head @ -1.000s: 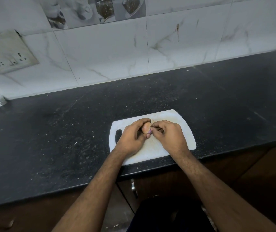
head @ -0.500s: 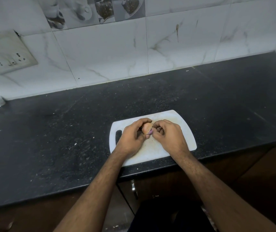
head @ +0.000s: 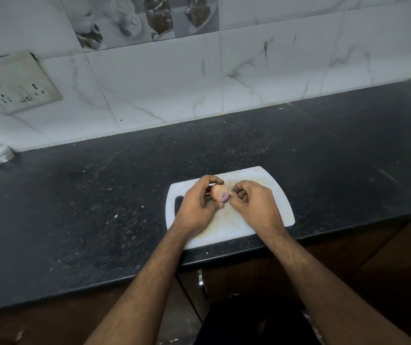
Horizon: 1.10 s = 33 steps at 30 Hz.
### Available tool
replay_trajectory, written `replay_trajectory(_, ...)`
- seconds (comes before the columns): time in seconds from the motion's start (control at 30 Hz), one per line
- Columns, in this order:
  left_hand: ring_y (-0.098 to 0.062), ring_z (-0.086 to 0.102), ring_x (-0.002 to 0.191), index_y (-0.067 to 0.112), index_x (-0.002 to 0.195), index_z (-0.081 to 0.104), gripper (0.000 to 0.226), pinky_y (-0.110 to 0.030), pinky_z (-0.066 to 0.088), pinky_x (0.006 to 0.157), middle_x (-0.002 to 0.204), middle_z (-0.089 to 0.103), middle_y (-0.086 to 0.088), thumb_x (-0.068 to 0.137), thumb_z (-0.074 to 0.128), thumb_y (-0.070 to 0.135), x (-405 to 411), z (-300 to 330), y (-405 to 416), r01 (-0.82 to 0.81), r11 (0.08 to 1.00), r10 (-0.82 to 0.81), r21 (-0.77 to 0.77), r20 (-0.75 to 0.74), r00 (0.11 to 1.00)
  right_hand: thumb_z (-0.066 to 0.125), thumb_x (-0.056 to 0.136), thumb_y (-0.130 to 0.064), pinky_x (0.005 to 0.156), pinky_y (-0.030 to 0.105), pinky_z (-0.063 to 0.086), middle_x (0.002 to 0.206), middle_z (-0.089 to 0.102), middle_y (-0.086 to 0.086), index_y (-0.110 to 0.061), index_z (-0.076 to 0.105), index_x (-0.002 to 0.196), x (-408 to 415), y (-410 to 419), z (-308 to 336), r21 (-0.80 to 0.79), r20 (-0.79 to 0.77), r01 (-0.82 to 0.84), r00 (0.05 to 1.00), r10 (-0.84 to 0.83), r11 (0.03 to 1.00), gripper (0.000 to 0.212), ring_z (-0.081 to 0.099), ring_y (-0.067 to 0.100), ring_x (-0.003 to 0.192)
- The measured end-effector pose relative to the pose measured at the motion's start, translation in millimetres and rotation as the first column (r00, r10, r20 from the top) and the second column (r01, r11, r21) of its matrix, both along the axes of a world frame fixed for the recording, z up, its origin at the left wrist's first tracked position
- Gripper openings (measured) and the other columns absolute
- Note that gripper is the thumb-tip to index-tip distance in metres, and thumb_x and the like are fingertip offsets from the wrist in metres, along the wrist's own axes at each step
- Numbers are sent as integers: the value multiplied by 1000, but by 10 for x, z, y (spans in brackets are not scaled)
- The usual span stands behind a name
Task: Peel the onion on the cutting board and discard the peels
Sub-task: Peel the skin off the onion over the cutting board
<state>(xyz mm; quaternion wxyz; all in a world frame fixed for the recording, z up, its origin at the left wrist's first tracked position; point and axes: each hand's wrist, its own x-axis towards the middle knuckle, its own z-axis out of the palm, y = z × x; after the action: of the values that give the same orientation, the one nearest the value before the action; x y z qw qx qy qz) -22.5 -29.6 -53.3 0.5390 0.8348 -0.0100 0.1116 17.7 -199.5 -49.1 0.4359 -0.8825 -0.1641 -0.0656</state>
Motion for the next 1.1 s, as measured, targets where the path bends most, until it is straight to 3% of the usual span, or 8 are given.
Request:
replay_trajectory(0.2, 2, 68, 102, 15, 116, 60, 46, -16, 54, 89, 121, 68, 1, 82, 83, -6, -13, 7, 0, -33, 999, 33, -37, -13, 999, 68, 91, -19, 66, 25, 55, 79, 64, -11, -22, 66, 95, 5, -16, -11, 38, 9, 23, 1000, -23, 999, 6, 60, 7, 69)
replay_trajectory(0.33, 1, 70, 98, 19, 111, 60, 46, -18, 56, 88, 118, 68, 5, 79, 89, 1, -2, 0, 6, -47, 998, 46, -41, -24, 999, 56, 98, -14, 76, 27, 56, 91, 69, -13, -20, 67, 114, 28, -22, -18, 48, 30, 7, 1000, -8, 999, 21, 64, 4, 82)
replay_trajectory(0.4, 2, 70, 94, 18, 110, 61, 47, -17, 56, 84, 114, 70, 5, 77, 91, 4, 2, 3, 7, -53, 998, 53, -43, -22, 998, 55, 99, -15, 80, 28, 57, 96, 71, -12, -19, 70, 111, 29, -12, -16, 34, 29, -9, 1000, 8, 999, 20, 66, 4, 86)
replay_trajectory(0.57, 1, 71, 92, 16, 111, 61, 48, -18, 56, 83, 112, 72, 2, 76, 92, 4, -4, 3, 4, -48, 997, 48, -52, -15, 999, 64, 98, -30, 80, 29, 60, 90, 73, -13, -22, 73, 106, 37, -7, -34, 63, 20, -40, 999, 39, 997, 14, 67, 1, 83)
replay_trajectory(0.73, 2, 70, 95, 15, 112, 63, 44, -18, 56, 86, 113, 71, 4, 79, 90, 5, -6, 6, -3, -30, 998, 30, -60, -5, 1000, 71, 95, -26, 85, 30, 60, 94, 76, -12, -21, 78, 105, 30, -13, -31, 76, 25, -62, 998, 60, 995, 13, 69, 1, 87)
replay_trajectory(0.87, -10, 70, 104, 16, 109, 63, 43, -26, 58, 93, 115, 70, 2, 78, 91, 4, 8, -12, 2, -24, 998, 25, -57, 13, 1000, 73, 93, -27, 83, 29, 60, 90, 77, -13, -24, 80, 101, 14, -23, -17, 92, 21, -57, 998, 55, 994, 11, 69, -1, 83)
replay_trajectory(1.1, -13, 69, 106, 18, 105, 61, 41, -27, 59, 92, 116, 68, 1, 79, 89, 3, 7, -9, 2, -10, 999, 11, -49, 22, 1000, 75, 91, -26, 78, 32, 62, 86, 77, -13, -23, 81, 102, 4, -20, -22, 84, 4, -71, 997, 71, 994, 13, 71, 0, 79)
